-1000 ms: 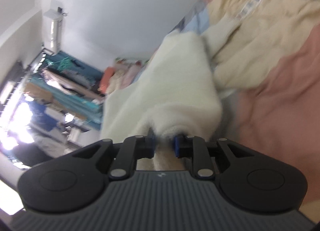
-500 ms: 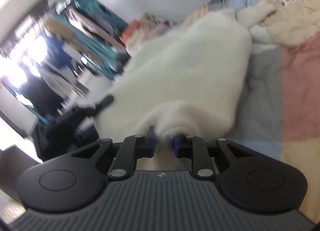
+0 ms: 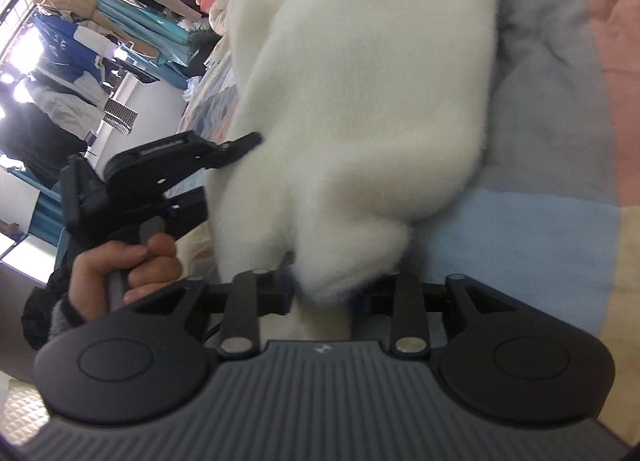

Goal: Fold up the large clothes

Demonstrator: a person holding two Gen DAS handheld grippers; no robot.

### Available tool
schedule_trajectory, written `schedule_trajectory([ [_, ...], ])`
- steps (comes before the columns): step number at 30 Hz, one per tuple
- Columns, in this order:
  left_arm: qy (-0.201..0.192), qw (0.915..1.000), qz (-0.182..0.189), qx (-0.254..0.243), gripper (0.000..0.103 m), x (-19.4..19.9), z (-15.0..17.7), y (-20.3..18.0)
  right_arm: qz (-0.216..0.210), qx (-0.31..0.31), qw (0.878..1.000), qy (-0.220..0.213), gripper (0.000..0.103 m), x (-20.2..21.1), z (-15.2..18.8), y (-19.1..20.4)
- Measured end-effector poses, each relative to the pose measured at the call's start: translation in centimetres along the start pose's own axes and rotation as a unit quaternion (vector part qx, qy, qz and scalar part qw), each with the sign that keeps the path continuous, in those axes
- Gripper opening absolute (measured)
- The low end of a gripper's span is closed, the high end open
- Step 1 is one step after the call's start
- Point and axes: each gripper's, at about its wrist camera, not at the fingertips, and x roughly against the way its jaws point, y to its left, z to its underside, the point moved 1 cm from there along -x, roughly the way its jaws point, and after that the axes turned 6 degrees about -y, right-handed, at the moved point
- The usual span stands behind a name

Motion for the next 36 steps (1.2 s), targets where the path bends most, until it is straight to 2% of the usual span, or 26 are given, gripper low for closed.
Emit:
schedule_trajectory([
  [1,0.001,1.0000,0.002,0.003,0.024,0.0,-0.1,0.1,0.000,-0.001,1.000,0.002,0.044,0.5,0.1,0.2],
  [2,0.000,1.0000,0.003,0.004,0.027,0.1,-0.1,0.1,-0.001,-0.002,1.000,0.003,0.055,1.0,0.1,0.2],
  [3,0.000,1.0000,0.001,0.001,0.029,0.3,0.0,-0.1,0.001,-0.006,1.000,0.003,0.073,1.5,0.1,0.0],
  [4,0.001,1.0000,-0.002,-0.003,0.037,0.4,0.2,-0.3,0.006,-0.014,1.000,0.000,0.081,2.0,0.1,-0.4],
  [5,0.002,1.0000,-0.003,-0.006,0.048,0.6,0.2,-0.5,0.013,-0.026,1.000,-0.006,0.080,2.3,0.0,-0.9],
  [8,0.009,0.9999,0.007,-0.007,0.064,0.4,0.2,-0.9,0.018,-0.067,0.997,-0.034,0.081,4.4,-0.9,-2.8],
  [10,0.012,0.9999,0.007,-0.007,0.070,0.5,0.4,-1.1,0.025,-0.086,0.994,-0.063,0.083,5.3,-1.4,-3.7],
  [12,0.011,0.9999,0.011,0.000,0.073,0.7,0.6,-0.9,0.031,-0.105,0.990,-0.089,0.083,6.1,-2.0,-4.6],
  [16,0.020,0.9975,0.020,0.064,0.075,0.7,0.7,1.1,-0.015,-0.197,0.970,-0.141,0.083,6.2,-2.6,-7.6],
  [19,0.017,0.9963,0.020,0.082,0.075,0.6,0.4,1.6,0.016,-0.201,0.966,-0.163,0.082,5.2,-4.0,-8.5],
  [21,0.013,0.9961,0.021,0.085,0.075,0.5,0.2,1.7,0.034,-0.191,0.966,-0.170,0.075,4.8,-5.1,-9.2],
  [22,0.012,0.9962,0.021,0.083,0.075,0.5,0.2,1.7,0.039,-0.188,0.966,-0.174,0.075,4.3,-6.0,-9.0],
  [25,0.012,0.9967,0.022,0.078,0.074,0.2,0.1,1.8,0.029,-0.185,0.963,-0.193,0.074,3.2,-7.3,-9.7],
  [26,0.010,0.9967,0.021,0.078,0.073,0.2,0.1,1.8,0.023,-0.188,0.961,-0.199,0.071,2.7,-7.7,-10.2],
  [28,0.006,0.9968,0.024,0.075,0.073,0.3,0.1,1.7,0.023,-0.198,0.957,-0.212,0.061,2.0,-8.4,-10.6],
  [30,0.005,0.9974,0.024,0.067,0.073,0.2,0.2,1.6,0.019,-0.197,0.958,-0.210,0.044,1.0,-9.1,-10.4],
  [32,0.005,0.9979,0.027,0.058,0.073,0.2,0.2,1.5,-0.004,-0.190,0.962,-0.194,0.038,0.0,-9.5,-10.0],
  [34,0.005,0.9977,0.030,0.060,0.073,0.0,0.1,1.6,0.008,-0.174,0.968,-0.181,0.032,-0.1,-9.3,-9.5],
  [36,0.008,0.9977,0.030,0.060,0.073,-0.2,-0.1,1.6,0.010,-0.165,0.969,-0.186,0.020,0.2,-9.4,-9.2],
])
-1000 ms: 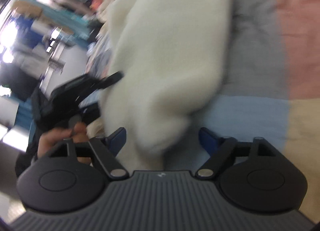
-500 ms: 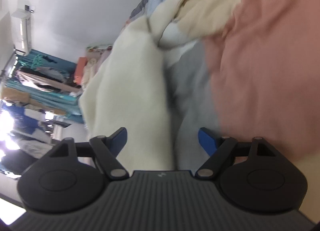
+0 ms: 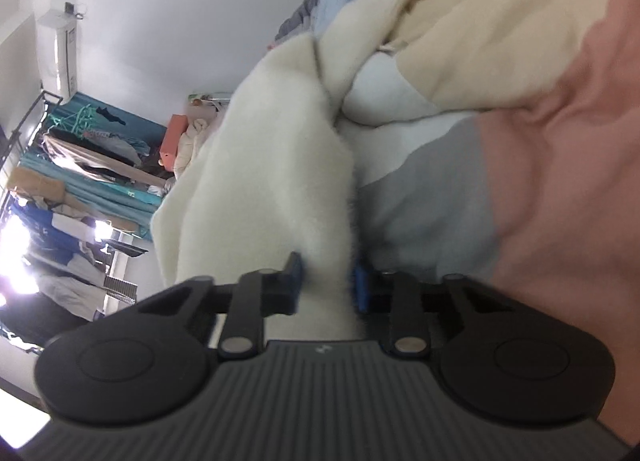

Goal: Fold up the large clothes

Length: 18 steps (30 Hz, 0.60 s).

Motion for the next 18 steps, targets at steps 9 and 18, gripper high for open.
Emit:
schedule_trajectory([
  [9,-0.014,0.9986,0.051,0.005,0.073,1.2,0.0,-0.7,-0.036,0.079,0.995,-0.045,0.016,4.0,-1.8,5.0],
  [18,0.005,0.9925,0.118,-0.033,0.074,1.8,0.7,-3.1,-0.002,0.154,0.981,-0.118,0.012,6.5,-4.7,7.5],
])
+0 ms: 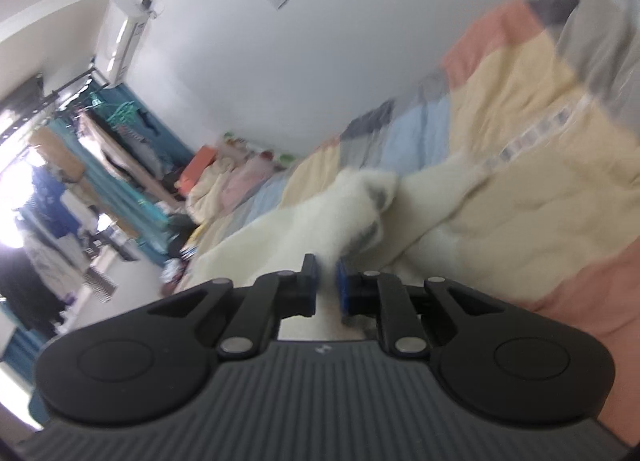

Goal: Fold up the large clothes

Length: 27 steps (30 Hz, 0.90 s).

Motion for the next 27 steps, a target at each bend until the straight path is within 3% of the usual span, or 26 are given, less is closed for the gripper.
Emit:
schedule_trajectory([
  [3,0.006,0.9993,0.001,-0.036,0.075,-0.4,0.5,-1.4,0.038,0.016,0.999,-0.002,0.006,-0.8,-0.5,-1.9],
  [8,0.019,0.9964,-0.035,-0.075,0.075,-1.3,1.1,-2.0,0.095,0.007,0.995,-0.007,0.003,-2.5,-1.8,-5.6],
  [11,0.026,0.9951,-0.051,-0.081,0.074,-1.8,1.4,-1.7,0.096,-0.026,0.995,0.031,0.003,-4.3,-1.1,-7.8],
  [15,0.035,0.9927,-0.078,-0.086,0.073,-2.9,1.8,-1.1,0.086,-0.007,0.994,0.066,0.003,-5.6,1.1,-7.4],
  [22,0.030,0.9924,-0.071,-0.096,0.034,-4.2,2.1,-1.2,0.099,0.018,0.988,0.116,0.003,-7.3,4.1,-6.7],
  [27,0.024,0.9934,-0.057,-0.097,0.027,-5.5,1.4,-1.1,0.095,0.008,0.990,0.108,0.006,-6.1,4.2,-6.4],
])
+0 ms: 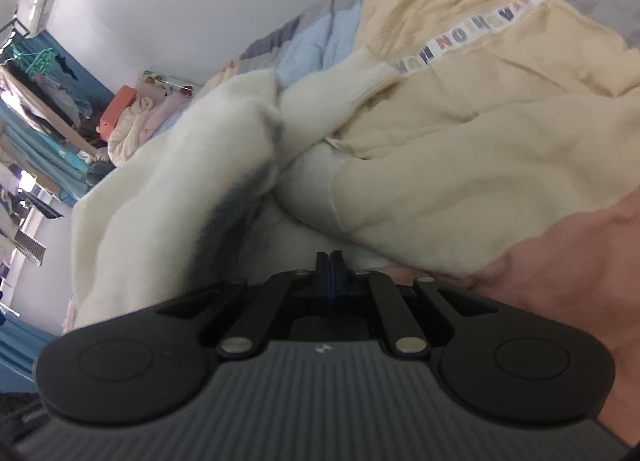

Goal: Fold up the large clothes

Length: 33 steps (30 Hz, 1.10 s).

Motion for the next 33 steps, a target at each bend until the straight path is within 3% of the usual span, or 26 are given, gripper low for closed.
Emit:
schedule_trajectory([
  [6,0.024,0.9995,0.008,0.017,0.032,0.0,-0.8,0.7,-0.013,0.016,1.000,-0.012,0.006,5.7,1.3,2.1],
  [8,0.026,0.9995,0.000,0.020,0.046,1.1,-0.6,0.3,-0.018,0.020,1.000,-0.014,0.007,7.5,2.1,2.7],
  [13,-0.009,0.9995,-0.030,-0.004,0.063,7.1,1.0,-1.0,-0.054,-0.006,0.999,-0.004,0.008,12.1,5.5,3.9],
  [18,-0.029,0.9983,-0.043,0.027,0.063,10.2,1.6,-1.0,-0.097,-0.018,0.994,0.040,0.011,13.7,9.1,5.3],
  [19,-0.032,0.9982,-0.041,0.029,0.063,10.5,1.7,-0.9,-0.099,-0.004,0.994,0.049,0.015,13.6,9.7,5.8],
  [20,-0.032,0.9982,-0.043,0.029,0.063,10.6,1.7,-1.0,-0.104,0.007,0.993,0.056,0.028,13.7,10.3,6.3],
  [21,-0.033,0.9981,-0.044,0.028,0.063,10.6,1.7,-1.1,-0.109,0.007,0.992,0.059,0.052,13.7,10.9,6.5],
  [23,-0.027,0.9981,-0.047,0.027,0.063,10.3,1.9,-1.1,-0.125,-0.008,0.990,0.065,0.076,13.8,12.1,6.6],
  [27,-0.015,0.9984,-0.037,0.040,0.063,8.5,1.8,-0.3,-0.132,-0.014,0.987,0.089,0.076,13.0,13.4,6.9],
  [31,-0.017,0.9972,-0.035,0.064,0.063,7.3,1.7,0.7,-0.134,-0.058,0.980,0.133,0.075,11.0,14.9,6.4],
  [32,-0.020,0.9966,-0.031,0.074,0.063,7.1,1.6,1.0,-0.137,-0.070,0.977,0.146,0.073,10.3,15.2,6.3],
  [33,-0.021,0.9961,-0.026,0.081,0.063,6.9,1.4,1.3,-0.136,-0.075,0.976,0.154,0.061,9.5,15.4,6.3],
])
